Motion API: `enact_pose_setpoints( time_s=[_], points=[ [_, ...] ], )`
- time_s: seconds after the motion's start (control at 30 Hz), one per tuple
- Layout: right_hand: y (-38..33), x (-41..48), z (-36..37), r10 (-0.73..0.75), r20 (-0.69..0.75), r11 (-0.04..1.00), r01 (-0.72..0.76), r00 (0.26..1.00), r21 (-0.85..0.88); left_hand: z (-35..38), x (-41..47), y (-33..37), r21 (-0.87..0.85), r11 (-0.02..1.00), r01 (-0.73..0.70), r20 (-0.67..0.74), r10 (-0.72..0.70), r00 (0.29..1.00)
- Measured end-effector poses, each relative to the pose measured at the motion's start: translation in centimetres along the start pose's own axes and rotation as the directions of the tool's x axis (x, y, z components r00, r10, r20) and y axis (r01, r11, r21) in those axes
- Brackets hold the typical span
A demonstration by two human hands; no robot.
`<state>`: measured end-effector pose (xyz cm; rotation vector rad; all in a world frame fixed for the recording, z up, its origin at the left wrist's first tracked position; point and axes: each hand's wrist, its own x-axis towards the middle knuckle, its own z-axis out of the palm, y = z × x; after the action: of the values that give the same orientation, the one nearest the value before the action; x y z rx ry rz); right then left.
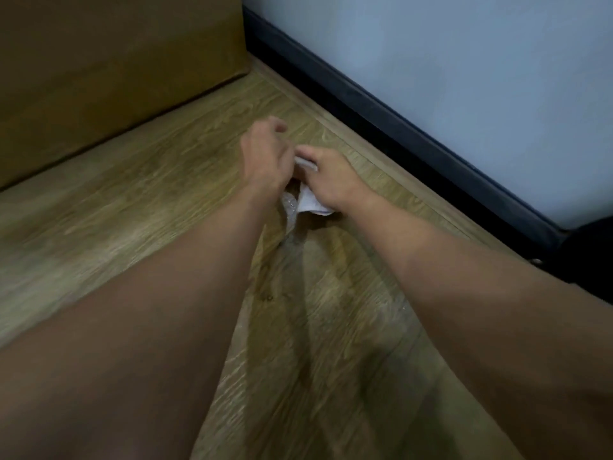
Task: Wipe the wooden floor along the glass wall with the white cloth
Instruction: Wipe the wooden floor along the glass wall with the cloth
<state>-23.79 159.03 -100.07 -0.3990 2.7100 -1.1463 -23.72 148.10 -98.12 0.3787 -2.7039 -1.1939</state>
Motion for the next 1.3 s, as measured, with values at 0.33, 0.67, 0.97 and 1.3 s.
enact_pose_setpoints(
  time_s=[0.33, 0.67, 0.97, 1.3],
  points=[
    [4.3, -6.7, -1.5, -0.158, -0.241, 0.887, 0.031, 0.958, -0.460, 0.8, -2.4, -0.6, 0.120, 0.896, -0.427, 0.429, 0.341, 0.836],
    [3.9, -2.4, -5.4, -0.016, -0.086, 0.838, -0.034, 0.996, -0.545, 3.6, -0.6, 2.7, 0.422, 0.811, -0.404, 0.401, 0.233, 0.886],
    [6.4, -13.2, -5.6, 0.019, -0.163, 0.885, -0.093, 0.986, -0.457, 3.9, -8.8, 0.5, 0.309, 0.702, -0.642, 0.537, 0.429, 0.727],
    [6.7, -17.9, -4.3, 0.129, -0.214, 0.839, -0.221, 0.968, -0.496, 4.3, -13.3, 3.6, 0.487, 0.502, -0.715, 0.628, 0.368, 0.686]
  ],
)
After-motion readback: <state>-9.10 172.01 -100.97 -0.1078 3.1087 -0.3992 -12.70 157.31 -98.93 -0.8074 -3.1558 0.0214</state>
